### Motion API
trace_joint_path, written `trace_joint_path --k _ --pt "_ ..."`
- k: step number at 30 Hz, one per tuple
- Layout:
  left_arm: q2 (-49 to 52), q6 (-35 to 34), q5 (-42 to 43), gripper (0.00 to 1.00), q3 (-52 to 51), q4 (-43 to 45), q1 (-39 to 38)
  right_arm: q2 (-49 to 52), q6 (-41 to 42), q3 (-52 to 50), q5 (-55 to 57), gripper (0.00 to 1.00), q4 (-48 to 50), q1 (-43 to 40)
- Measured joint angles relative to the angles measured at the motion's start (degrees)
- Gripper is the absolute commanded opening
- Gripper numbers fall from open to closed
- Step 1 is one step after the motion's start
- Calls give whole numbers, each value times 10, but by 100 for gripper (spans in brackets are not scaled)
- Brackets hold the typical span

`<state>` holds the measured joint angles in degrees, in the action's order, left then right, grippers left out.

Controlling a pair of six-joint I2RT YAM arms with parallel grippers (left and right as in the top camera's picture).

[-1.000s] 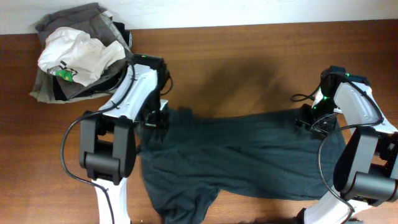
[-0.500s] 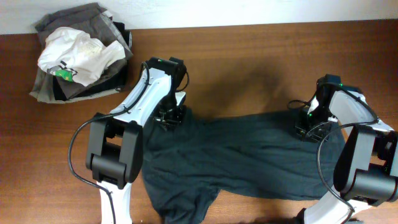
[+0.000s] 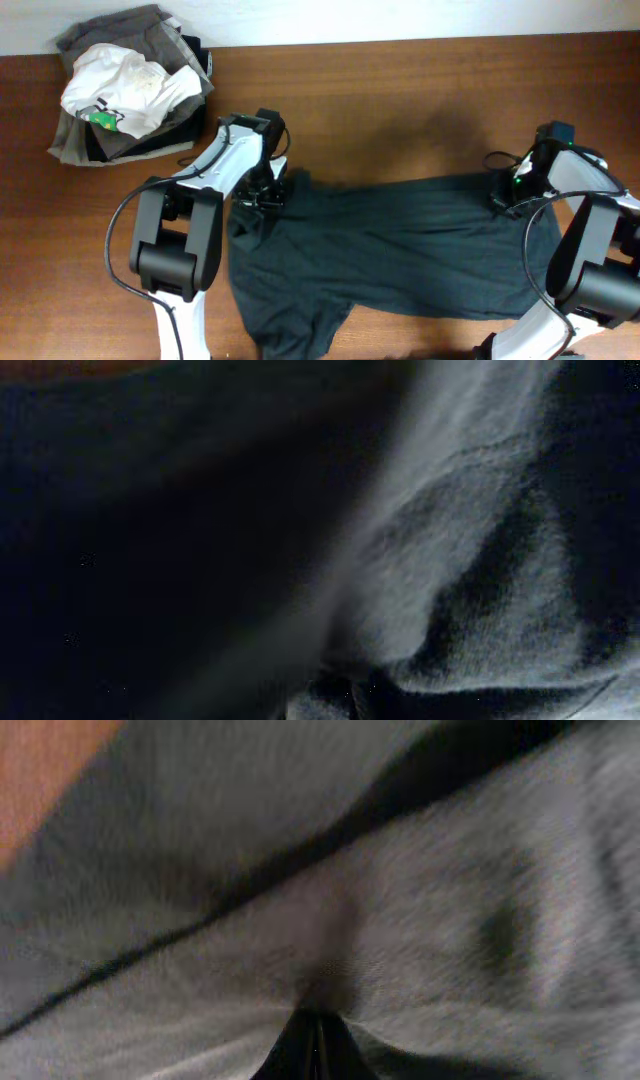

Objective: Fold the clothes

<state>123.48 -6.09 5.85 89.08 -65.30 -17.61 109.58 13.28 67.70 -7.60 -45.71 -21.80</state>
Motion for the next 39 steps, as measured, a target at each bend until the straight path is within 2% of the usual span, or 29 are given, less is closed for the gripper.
trace_joint_path --k 8,14,15,18,19,24,29,33,35,37,39 --pt "-7 -40 19 27 0 122 35 2 3 0 -10 4 56 -22" --pt "-7 -53 20 27 0 177 78 11 26 -2 -44 4 171 -22" --pt "-7 -57 16 32 0 189 88 12 29 -2 -44 4 182 -21" --pt "-7 -77 8 54 0 226 115 13 32 0 -46 4 210 -18" --pt "-7 -81 7 66 0 235 121 15 32 8 -45 4 201 -17" --pt "-7 -83 3 74 5 221 141 23 29 74 -46 4 121 -16" --pt "-13 -82 -3 73 40 166 143 23 25 178 -47 4 3 -12" --pt "-77 -68 -12 59 66 128 142 22 14 257 -51 4 -101 7" --pt "-117 -63 -24 59 75 83 138 19 13 263 -52 4 -128 28" --pt "-138 -55 -32 67 79 45 132 18 10 263 -54 4 -143 58" --pt "-141 -33 -33 67 80 35 129 18 6 263 -54 4 -143 91"
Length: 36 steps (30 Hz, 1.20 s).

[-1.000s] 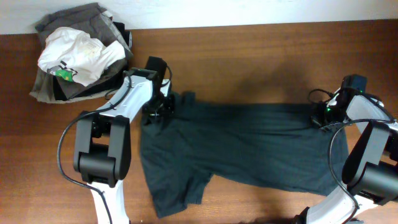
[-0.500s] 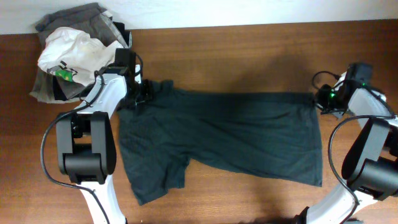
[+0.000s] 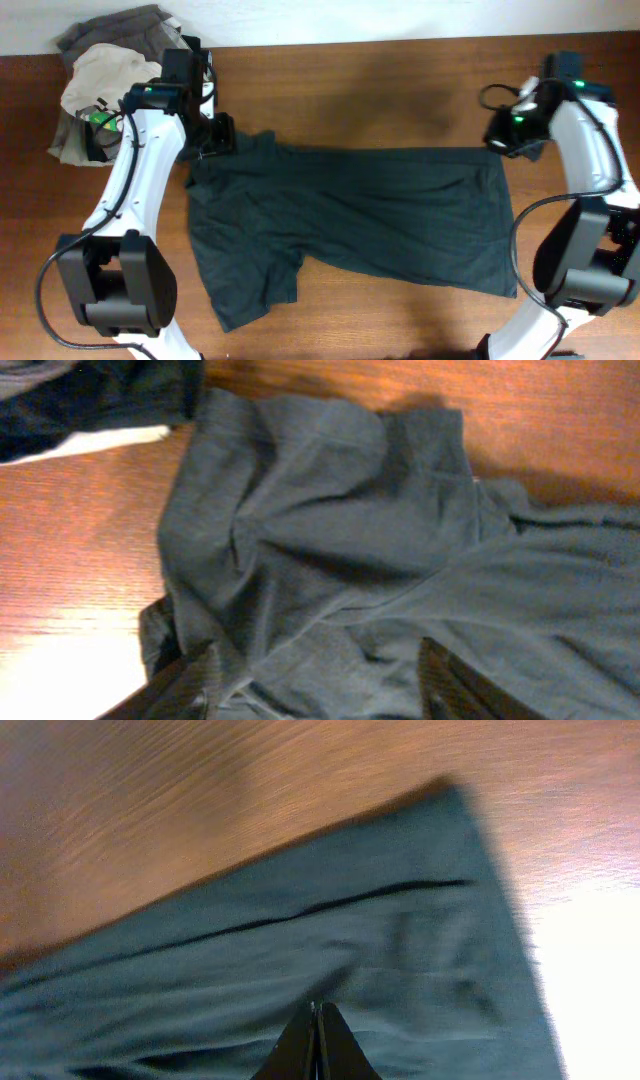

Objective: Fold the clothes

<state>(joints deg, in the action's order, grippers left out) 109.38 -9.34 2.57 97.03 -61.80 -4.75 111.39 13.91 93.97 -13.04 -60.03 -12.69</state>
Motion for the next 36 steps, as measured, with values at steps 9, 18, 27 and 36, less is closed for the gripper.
trace_joint_path --k 9,18,27,36 --pt "105 104 -5 67 0 147 -3 0 -7 0 -2 4 2 137" --pt "169 141 -16 46 0 224 -3 0 -6 -7 9 4 -10 153" --pt "169 151 -22 1 1 218 -3 0 -7 -28 24 4 -7 153" --pt "155 151 -4 1 123 -4 -4 0 -7 -42 35 4 1 153"
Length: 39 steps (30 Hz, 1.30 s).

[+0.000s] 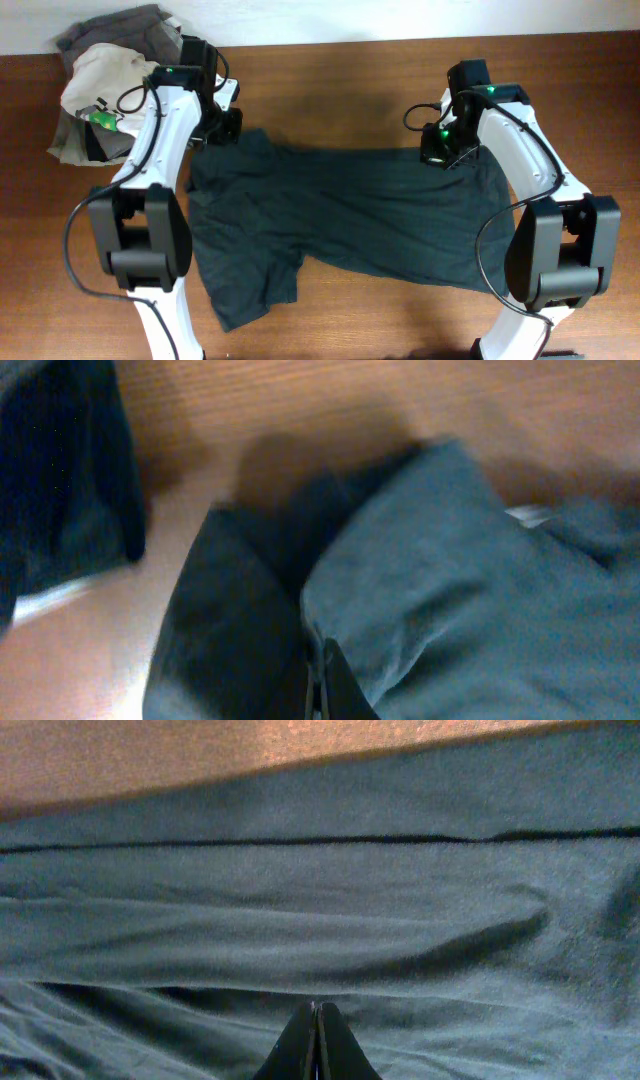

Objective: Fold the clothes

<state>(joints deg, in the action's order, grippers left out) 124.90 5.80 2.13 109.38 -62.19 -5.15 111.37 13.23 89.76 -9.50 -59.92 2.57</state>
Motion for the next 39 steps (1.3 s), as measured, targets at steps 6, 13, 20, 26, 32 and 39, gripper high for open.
trace_joint_path --k 6,13,20,26,32,39 --pt "-49 0 38 1 19 -148 -28 0 0 0 2 4 1 0" --pt "-50 1 100 1 19 -287 -46 0 0 0 2 4 1 0" --pt "-50 6 149 7 19 -342 -98 0 7 0 2 4 4 -3" --pt "-50 6 147 99 -10 -344 -150 0 13 0 -11 4 -1 -28" --pt "-50 -20 97 74 -28 -309 -121 0 10 0 -12 15 -2 -30" --pt "-50 -35 98 50 -35 -201 -45 0 -2 0 -29 10 23 -30"
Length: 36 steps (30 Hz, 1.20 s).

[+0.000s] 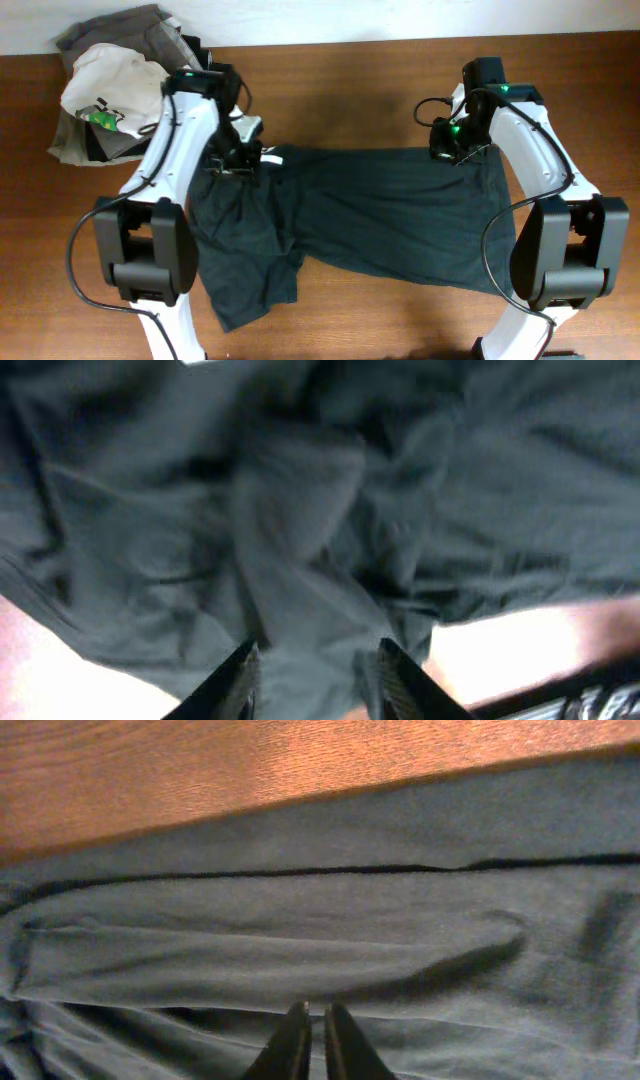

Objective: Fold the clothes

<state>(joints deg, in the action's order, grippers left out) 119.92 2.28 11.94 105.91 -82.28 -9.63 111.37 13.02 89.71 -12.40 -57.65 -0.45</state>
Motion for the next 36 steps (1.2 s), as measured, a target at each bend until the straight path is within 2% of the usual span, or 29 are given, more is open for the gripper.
trace_joint_path --k 1,2,6,13,15,20,21,30,32,36 --pt "1 0 7 66 -1 4 5 0 0 0 -2 11 0 0" --pt "3 3 13 68 -1 5 6 0 -1 0 -3 10 0 0" --pt "31 -4 26 74 -4 25 -14 0 -2 0 -7 11 2 0" --pt "78 -11 23 74 -5 50 -30 0 -2 0 -8 10 0 0" --pt "88 -18 14 69 -5 56 -30 0 -2 0 -8 10 0 0" --pt "101 -27 -6 4 -7 65 -30 0 -2 0 -8 10 0 0" --pt "101 -28 -8 0 -7 65 -30 0 -2 0 -8 10 0 0" --pt "100 -30 -13 1 2 -11 -51 0 -2 0 -8 11 0 0" --pt "88 -30 -14 4 6 -35 -74 0 -2 0 -8 11 0 0" --pt "42 -31 -15 19 10 -106 -118 0 -2 0 -8 11 0 0"
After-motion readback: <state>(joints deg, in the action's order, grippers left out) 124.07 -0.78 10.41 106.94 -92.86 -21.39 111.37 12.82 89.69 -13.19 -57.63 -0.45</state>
